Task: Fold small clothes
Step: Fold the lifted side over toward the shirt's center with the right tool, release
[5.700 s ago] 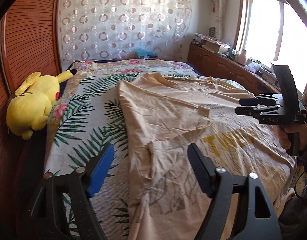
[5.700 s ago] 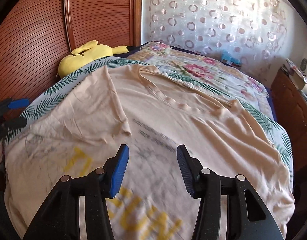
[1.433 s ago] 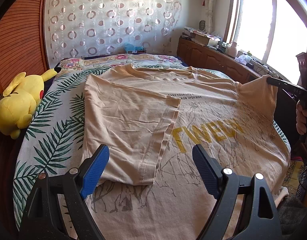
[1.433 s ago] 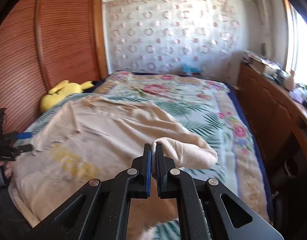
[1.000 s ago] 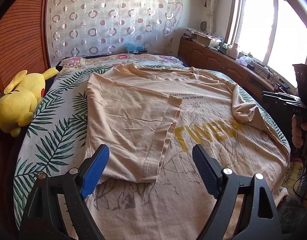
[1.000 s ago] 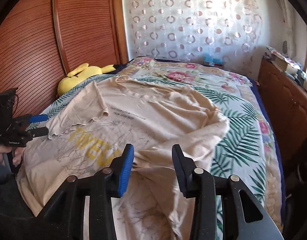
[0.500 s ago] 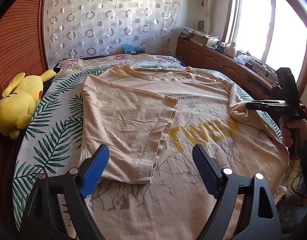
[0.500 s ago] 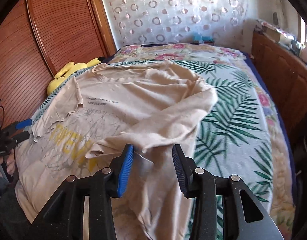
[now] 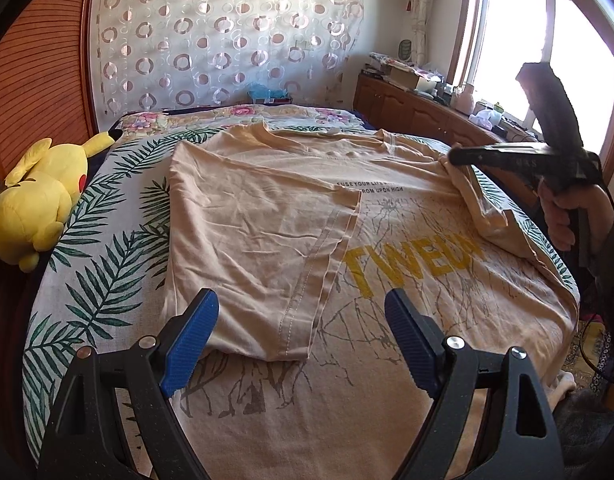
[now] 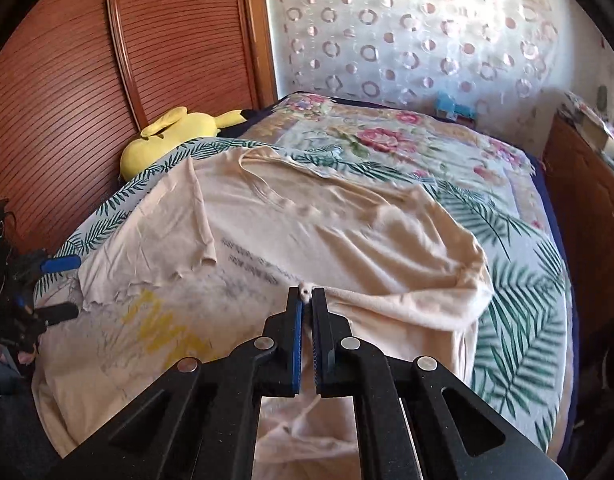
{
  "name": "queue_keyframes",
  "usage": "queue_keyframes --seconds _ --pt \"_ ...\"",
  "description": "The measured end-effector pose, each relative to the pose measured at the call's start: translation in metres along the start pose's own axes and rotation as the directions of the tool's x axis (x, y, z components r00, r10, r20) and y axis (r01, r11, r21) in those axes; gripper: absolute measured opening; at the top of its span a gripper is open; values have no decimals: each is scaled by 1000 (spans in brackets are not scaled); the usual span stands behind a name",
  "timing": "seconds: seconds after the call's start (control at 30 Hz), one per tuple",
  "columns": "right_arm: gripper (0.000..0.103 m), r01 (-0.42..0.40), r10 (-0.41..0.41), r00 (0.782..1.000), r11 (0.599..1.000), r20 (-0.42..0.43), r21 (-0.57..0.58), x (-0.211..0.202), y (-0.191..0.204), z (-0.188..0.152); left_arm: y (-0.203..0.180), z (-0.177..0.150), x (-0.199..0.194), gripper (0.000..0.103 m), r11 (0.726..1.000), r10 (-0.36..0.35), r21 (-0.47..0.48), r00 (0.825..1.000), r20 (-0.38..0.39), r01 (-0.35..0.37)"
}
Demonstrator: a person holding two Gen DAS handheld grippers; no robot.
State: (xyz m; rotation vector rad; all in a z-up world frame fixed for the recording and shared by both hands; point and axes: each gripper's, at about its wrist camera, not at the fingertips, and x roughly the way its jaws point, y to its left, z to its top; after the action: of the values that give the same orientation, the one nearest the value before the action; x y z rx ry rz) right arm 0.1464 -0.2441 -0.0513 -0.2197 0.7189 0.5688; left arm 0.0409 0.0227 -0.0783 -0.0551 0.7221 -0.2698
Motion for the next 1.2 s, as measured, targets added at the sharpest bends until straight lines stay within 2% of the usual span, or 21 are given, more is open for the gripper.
queue_keyframes --seconds 0.1,0.13,0.17,0.23,0.33,0.47,0.63,0.83,0.9,0.93,0.97,1.2 --pt "9 -21 21 1000 1000 9 3 10 6 4 1 -1 -1 86 1000 -1 0 1000 3 1" --pt "21 -26 26 1000 1000 10 11 11 7 4 1 -1 -2 86 1000 -1 0 1000 3 1" --pt "38 -31 31 999 999 17 21 11 6 2 1 -1 -2 86 1000 1 0 1000 3 -1" --pt "44 -49 47 998 998 40 42 7 0 -6 2 -1 -3 86 1000 1 -2 1000 4 -1" --pt "44 -9 7 999 999 43 47 -7 -8 -24 3 -2 -3 86 1000 2 -7 1000 5 -2" --pt "44 60 -60 998 997 3 44 -19 -18 -57 3 -2 -2 86 1000 -2 -10 1000 4 2" --pt "44 78 -75 996 995 -45 67 -24 -24 -96 -2 -3 2 86 1000 -9 -2 1000 -3 9" --pt "44 90 -84 994 992 -72 87 -24 -24 -112 -3 -2 2 86 1000 -5 -1 1000 -3 5" --pt "27 73 -67 995 993 -69 90 -27 -22 -112 -3 -2 1 86 1000 -5 -5 1000 -1 5" --pt "12 58 -53 997 995 -64 84 -28 -20 -113 -3 -2 1 86 1000 -4 -5 1000 -1 4" --pt "9 43 -39 998 996 -57 76 -32 -20 -113 -2 -2 1 86 1000 -3 -5 1000 -1 3" --pt "7 -29 32 998 998 -53 50 -47 1 -133 -1 -2 0 86 1000 -4 -6 1000 2 4"
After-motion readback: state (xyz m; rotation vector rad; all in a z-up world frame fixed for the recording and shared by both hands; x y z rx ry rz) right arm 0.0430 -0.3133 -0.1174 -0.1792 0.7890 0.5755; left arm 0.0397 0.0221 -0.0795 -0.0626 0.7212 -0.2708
